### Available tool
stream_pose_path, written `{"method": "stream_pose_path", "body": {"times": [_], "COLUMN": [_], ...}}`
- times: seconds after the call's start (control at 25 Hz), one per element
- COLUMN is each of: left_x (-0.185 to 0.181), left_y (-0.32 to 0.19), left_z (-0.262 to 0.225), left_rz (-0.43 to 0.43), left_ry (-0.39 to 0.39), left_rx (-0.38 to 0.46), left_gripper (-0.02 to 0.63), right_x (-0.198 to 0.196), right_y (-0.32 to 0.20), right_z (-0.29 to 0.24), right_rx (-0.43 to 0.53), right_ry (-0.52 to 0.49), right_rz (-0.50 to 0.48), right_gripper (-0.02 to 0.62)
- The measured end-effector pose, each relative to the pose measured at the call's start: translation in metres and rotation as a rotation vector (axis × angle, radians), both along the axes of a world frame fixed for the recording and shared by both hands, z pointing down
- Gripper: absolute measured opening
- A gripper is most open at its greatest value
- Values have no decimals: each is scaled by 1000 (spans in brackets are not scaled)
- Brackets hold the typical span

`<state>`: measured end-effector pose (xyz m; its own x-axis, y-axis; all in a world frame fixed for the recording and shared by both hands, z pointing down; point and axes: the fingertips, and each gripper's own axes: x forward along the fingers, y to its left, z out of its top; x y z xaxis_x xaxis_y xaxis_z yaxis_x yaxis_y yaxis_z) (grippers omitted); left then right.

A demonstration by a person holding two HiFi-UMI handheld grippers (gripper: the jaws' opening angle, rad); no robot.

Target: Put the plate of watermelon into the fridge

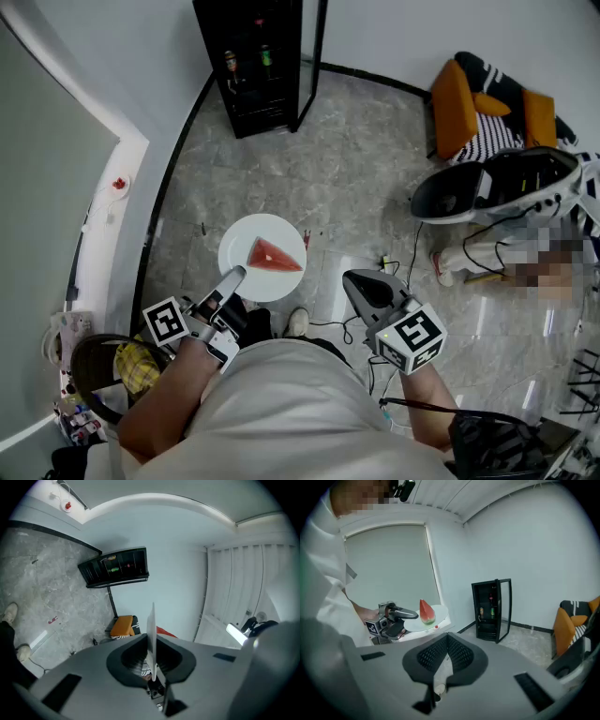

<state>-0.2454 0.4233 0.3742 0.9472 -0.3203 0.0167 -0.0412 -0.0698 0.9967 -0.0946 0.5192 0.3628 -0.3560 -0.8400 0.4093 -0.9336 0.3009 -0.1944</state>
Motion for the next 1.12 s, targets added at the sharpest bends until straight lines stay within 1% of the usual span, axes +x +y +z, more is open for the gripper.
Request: {"method": "stream_pose_path", "body": {"times": [0.2, 0.36, 0.52, 0.56, 0.6, 0.68, 0.84, 1.04, 1.12], "left_x": [7, 1, 2, 4, 7, 16, 40, 72, 84], "left_y": [-5, -5, -22, -31, -43, -71, -133, -222, -255], "left_z": [-1, 5, 14, 15, 17, 21, 29, 23, 22], "left_rz": [-19, -43, -58, -58, -57, -56, -44, -24, -11], "left_ry": [12, 25, 26, 28, 32, 42, 60, 84, 82], "left_rx": [-31, -47, -62, -63, -65, -67, -64, -56, -49], "left_gripper": [32, 32, 32, 32, 32, 32, 32, 32, 32], "right_x": [0, -6, -7, -7, -5, 0, 22, 46, 56], "right_y": [-7, -6, -23, -33, -44, -70, -126, -207, -239], "right_z": [-2, 6, 6, 6, 8, 10, 15, 6, 3], "right_rx": [-7, -16, 11, 11, 10, 8, -4, -13, -9], "right_ry": [5, 6, 31, 32, 31, 36, 48, 91, 89], "right_rz": [-22, -40, -64, -68, -70, -70, -39, -16, 4], "right_gripper": [14, 14, 16, 18, 37, 142, 144, 143, 143]}}
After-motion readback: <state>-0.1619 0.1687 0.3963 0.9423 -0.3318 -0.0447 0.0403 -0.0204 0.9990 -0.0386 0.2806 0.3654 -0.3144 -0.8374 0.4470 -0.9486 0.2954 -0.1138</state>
